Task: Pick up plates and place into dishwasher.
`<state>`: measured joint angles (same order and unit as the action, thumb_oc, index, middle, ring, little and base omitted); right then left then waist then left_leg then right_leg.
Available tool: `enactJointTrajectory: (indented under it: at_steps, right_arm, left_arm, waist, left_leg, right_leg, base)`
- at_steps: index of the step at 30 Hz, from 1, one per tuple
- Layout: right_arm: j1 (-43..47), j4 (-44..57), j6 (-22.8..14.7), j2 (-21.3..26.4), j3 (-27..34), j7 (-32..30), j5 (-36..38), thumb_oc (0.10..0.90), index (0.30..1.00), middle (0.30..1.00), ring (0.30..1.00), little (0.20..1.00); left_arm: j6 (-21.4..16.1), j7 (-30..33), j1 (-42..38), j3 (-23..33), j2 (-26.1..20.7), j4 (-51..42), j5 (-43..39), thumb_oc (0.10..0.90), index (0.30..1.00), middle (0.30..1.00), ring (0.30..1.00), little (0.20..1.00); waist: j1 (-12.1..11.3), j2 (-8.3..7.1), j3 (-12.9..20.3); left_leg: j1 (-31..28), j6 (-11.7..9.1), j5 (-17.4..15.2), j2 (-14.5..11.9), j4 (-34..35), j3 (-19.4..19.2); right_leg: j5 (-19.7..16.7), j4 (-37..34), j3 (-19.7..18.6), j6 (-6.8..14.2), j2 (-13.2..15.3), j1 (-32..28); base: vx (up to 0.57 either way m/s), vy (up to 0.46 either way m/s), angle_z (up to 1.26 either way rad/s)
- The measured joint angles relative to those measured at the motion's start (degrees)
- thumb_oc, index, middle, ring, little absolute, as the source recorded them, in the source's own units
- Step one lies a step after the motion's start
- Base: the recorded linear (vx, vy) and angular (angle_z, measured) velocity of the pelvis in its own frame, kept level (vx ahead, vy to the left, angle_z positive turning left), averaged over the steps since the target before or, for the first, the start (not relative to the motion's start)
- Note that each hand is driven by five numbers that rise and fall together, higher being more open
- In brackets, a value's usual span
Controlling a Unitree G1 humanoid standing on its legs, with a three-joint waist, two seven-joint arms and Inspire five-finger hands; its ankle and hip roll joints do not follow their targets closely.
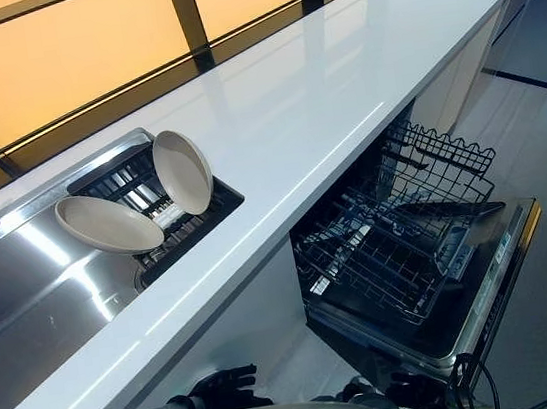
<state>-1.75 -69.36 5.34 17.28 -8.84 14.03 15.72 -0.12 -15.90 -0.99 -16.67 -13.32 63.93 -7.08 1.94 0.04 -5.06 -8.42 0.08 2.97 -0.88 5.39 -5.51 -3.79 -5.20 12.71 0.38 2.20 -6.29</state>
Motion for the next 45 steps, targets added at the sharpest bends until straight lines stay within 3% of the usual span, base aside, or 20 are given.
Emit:
enactJointTrajectory:
  at_steps: [7, 12, 16, 20, 27, 33, 36, 38, 40, 42, 44, 45]
  right_arm:
    - [0.0, 0.0, 0.0, -0.1, 0.0, 0.0, 0.0, 0.8, 0.9, 0.9, 0.9, 0.9]
    - [0.0, 0.0, 0.0, -0.1, 0.1, 0.0, 0.0, 0.8, 0.9, 0.9, 0.9, 0.9]
    - [0.0, 0.0, 0.0, -0.1, 0.3, 0.0, -0.1, 0.8, 0.9, 0.9, 0.9, 0.9]
    - [0.1, 0.7, 0.6, 0.0, 1.4, 0.3, -0.3, 0.8, 0.9, 0.9, 0.9, 0.9]
    - [1.1, 0.9, 0.7, 0.0, 1.4, 0.3, -1.5, 0.8, 0.9, 0.9, 0.9, 0.9]
    - [1.5, 0.9, 0.1, -0.2, 1.3, 0.3, -1.6, 0.8, 0.9, 0.9, 0.9, 0.9]
    - [1.8, 0.6, -0.3, -0.2, 1.3, 0.2, -1.6, 0.8, 0.9, 0.9, 0.9, 0.9]
    - [2.1, 0.2, -0.4, -0.3, 1.2, 0.2, -1.5, 0.8, 0.9, 0.9, 0.9, 0.9]
    - [2.2, 0.2, -0.5, -0.4, 1.0, 0.0, -1.2, 0.8, 0.9, 0.9, 0.9, 0.9]
    - [2.3, 0.1, -0.9, -0.4, 0.1, -0.4, -1.0, 0.8, 0.9, 0.9, 0.9, 0.9]
    - [2.3, 0.1, -1.3, -0.5, -0.7, -1.0, -0.9, 0.8, 0.9, 0.9, 0.9, 0.9]
    - [2.3, 0.2, -1.3, -0.6, -0.9, -1.2, -0.8, 0.8, 0.9, 0.9, 0.9, 0.9]
  left_arm:
    - [-0.1, 0.0, 0.1, 0.0, -0.2, 0.0, -0.9, 0.8, 0.9, 0.9, 0.9, 0.9]
    - [0.2, -4.0, 0.9, 1.2, -0.4, -0.2, -10.8, 0.8, 0.9, 0.9, 0.9, 0.9]
    - [5.4, -13.6, 1.1, 2.2, -2.2, -3.4, -19.1, 0.8, 0.9, 0.9, 0.9, 0.9]
    - [12.5, -26.1, 3.2, 2.8, -3.1, -14.4, -25.8, 0.8, 0.9, 0.9, 0.9, 0.9]
    - [21.0, -42.7, 3.1, 2.7, -0.5, -32.0, -33.9, 0.8, 0.9, 0.9, 0.9, 0.9]
    - [29.5, -46.3, 2.7, -1.4, -0.2, -48.7, -43.4, 0.8, 0.9, 0.9, 0.9, 0.9]
    - [34.0, -45.6, 1.3, -3.3, -0.1, -55.3, -55.0, 0.8, 0.9, 0.9, 0.9, 0.9]
    - [35.2, -44.5, 0.0, -4.3, 0.0, -59.0, -62.9, 0.8, 0.9, 0.9, 0.9, 0.9]
    - [34.4, -41.3, -2.4, -5.5, -0.4, -63.8, -74.0, 0.8, 0.9, 0.9, 0.9, 0.9]
    - [29.0, -38.4, -5.4, -5.4, -0.7, -69.9, -82.8, 0.8, 0.9, 0.9, 0.9, 0.9]
    - [19.3, -35.4, -7.7, -5.1, -0.8, -74.6, -85.2, 0.8, 0.9, 0.9, 0.9, 0.9]
    - [12.2, -33.1, -8.8, -4.5, -1.1, -76.6, -84.5, 0.8, 0.9, 0.9, 0.9, 0.9]
  waist:
    - [0.0, -0.14, -0.1]
    - [-0.1, -0.25, -0.2]
    - [-0.1, -0.27, -0.6]
    - [-0.1, 0.09, -1.7]
    - [-0.3, 0.1, -2.4]
    - [-0.4, -0.03, -3.4]
    - [-0.1, -0.01, -3.5]
    - [-0.1, -0.02, -3.5]
    - [-0.1, -0.06, -3.5]
    - [-0.1, -0.13, -3.5]
    - [-0.2, -0.2, -3.5]
    - [-0.2, -0.25, -3.6]
  left_leg:
    - [0.0, 0.0, 0.0, 0.0, 0.0, 0.0]
    - [0.0, 0.0, 0.0, 0.0, 0.0, 0.0]
    - [0.2, 0.0, 0.0, 0.0, 0.0, 0.0]
    - [0.3, 0.0, 0.0, 0.2, 0.0, 0.0]
    - [0.8, -0.2, 0.1, 0.1, 0.0, 0.2]
    - [0.8, -0.2, 0.2, 0.1, 0.0, 0.4]
    - [0.9, -0.2, 0.2, 0.1, 0.0, 0.3]
    - [0.9, -0.1, 0.2, 0.1, 0.0, 0.4]
    - [0.8, -0.1, 0.2, 0.1, 0.0, 0.4]
    - [0.6, -0.2, 0.2, 0.1, 0.0, 0.5]
    - [0.2, -0.2, 0.2, 0.2, 0.0, 0.6]
    - [0.2, -0.2, 0.2, 0.2, 0.0, 0.7]
  right_leg:
    - [0.0, 0.0, 0.0, 0.0, 0.0, 0.0]
    - [0.0, 0.0, -0.4, 0.0, 0.0, 0.0]
    - [0.0, 0.0, -1.0, 0.0, -0.1, 0.2]
    - [0.0, 0.0, -1.2, 0.0, 0.0, 0.3]
    - [0.0, 0.0, -1.0, 0.0, 0.0, 0.8]
    - [0.0, 0.0, -0.8, 0.0, 0.0, 0.8]
    - [0.0, 0.0, -0.8, 0.0, 0.0, 0.7]
    - [0.0, 0.0, -0.8, 0.0, 0.0, 0.7]
    - [0.0, 0.0, -0.8, 0.0, 0.0, 0.6]
    - [0.0, 0.0, -0.7, 0.0, 0.0, 0.2]
    - [0.0, 0.0, -0.6, 0.0, 0.0, -0.2]
    - [0.1, 0.0, -0.6, 0.1, 0.0, -0.3]
  base:
    - [0.0, 0.0, 0.0]
    - [-0.01, 0.004, 0.0]
    - [-0.02, 0.014, 0.0]
    - [0.0, 0.0, 0.0]
    - [0.0, 0.0, 0.0]
    - [0.0, 0.0, 0.0]
    - [0.0, 0.0, 0.0]
    - [0.0, 0.0, 0.0]
    - [0.0, 0.0, 0.0]
    - [0.01, -0.002, 0.02]
    - [0.01, 0.002, 0.04]
    - [0.0, 0.0, 0.0]
